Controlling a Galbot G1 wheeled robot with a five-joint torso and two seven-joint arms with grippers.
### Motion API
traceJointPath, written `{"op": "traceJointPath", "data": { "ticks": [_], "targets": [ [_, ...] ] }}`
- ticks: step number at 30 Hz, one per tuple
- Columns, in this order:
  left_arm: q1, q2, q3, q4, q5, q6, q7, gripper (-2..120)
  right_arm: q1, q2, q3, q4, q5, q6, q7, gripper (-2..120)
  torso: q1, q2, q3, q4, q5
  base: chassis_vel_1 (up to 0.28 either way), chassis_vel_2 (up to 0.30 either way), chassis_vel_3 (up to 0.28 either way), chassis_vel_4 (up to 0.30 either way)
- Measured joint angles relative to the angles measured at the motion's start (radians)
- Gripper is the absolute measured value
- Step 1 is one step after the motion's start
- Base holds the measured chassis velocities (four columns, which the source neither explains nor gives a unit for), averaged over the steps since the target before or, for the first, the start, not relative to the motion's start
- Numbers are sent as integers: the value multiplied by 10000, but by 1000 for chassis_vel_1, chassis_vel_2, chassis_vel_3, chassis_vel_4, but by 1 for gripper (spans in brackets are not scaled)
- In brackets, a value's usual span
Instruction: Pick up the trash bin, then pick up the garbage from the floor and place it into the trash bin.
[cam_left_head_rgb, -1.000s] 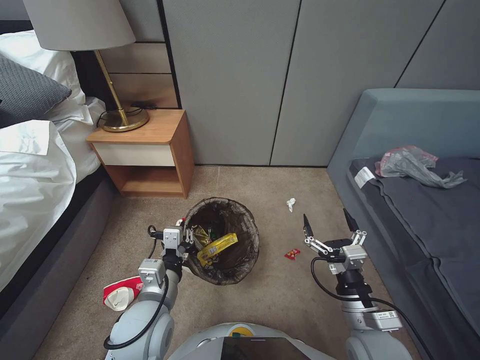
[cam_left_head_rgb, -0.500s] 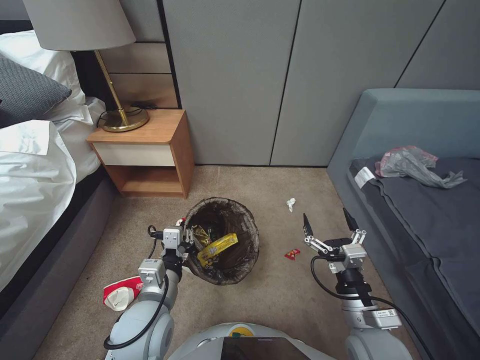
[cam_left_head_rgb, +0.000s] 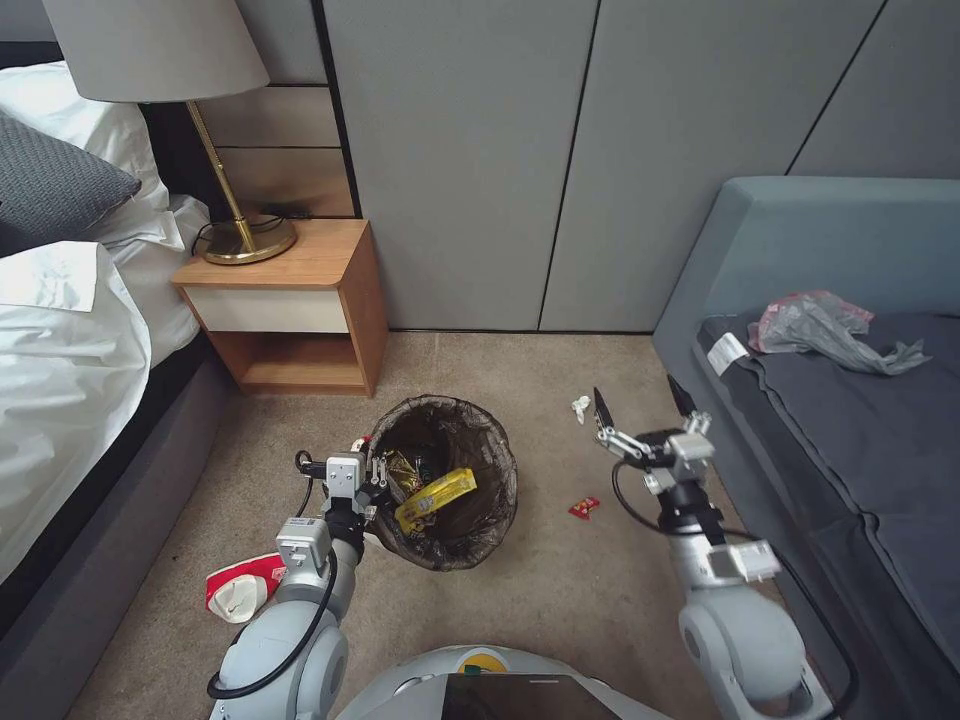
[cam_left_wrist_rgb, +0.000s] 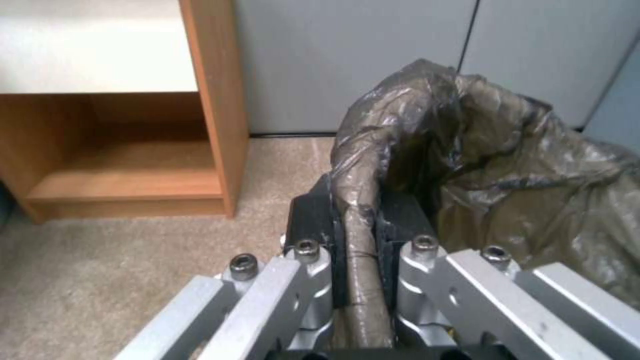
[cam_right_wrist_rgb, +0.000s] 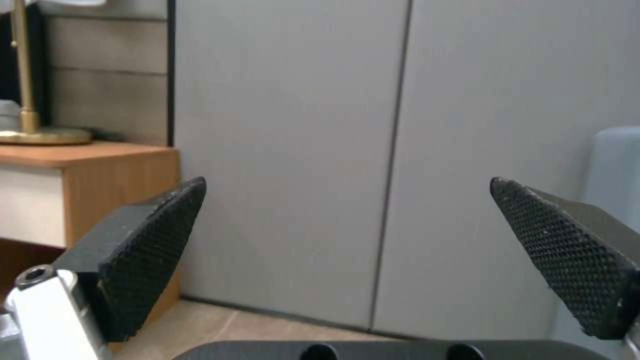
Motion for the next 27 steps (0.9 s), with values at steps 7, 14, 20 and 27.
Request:
{"op": "traceJointPath", "data": {
  "ticks": [7, 14, 20, 27],
  "targets": [
    [3, 2, 14, -1, -1, 2, -1, 7, 1333, -908, -743, -595, 1349, -2144, 445, 100, 0, 0, -2, 8, 0, -2, 12, 24, 0],
    [1, -1, 10, -2, 0, 1, -1, 7, 1413, -1500, -1060, -1198, 1904, -3611, 836, 100, 0, 0, -2, 5, -7, 0, 0, 0, 0],
    [0, 0, 15, -2, -1, 1, -1, 7, 1552, -1901, -1299, -2081, 2039, -4436, 871, 100, 0, 1, -2, 6, -7, 0, 0, 0, 0],
    [0, 0, 17, -2, -1, 1, -1, 7, 1704, -2012, -1483, -3027, 2082, -4544, 885, 100, 0, 1, -2, 6, -7, 0, 0, 0, 0]
  ]
}}
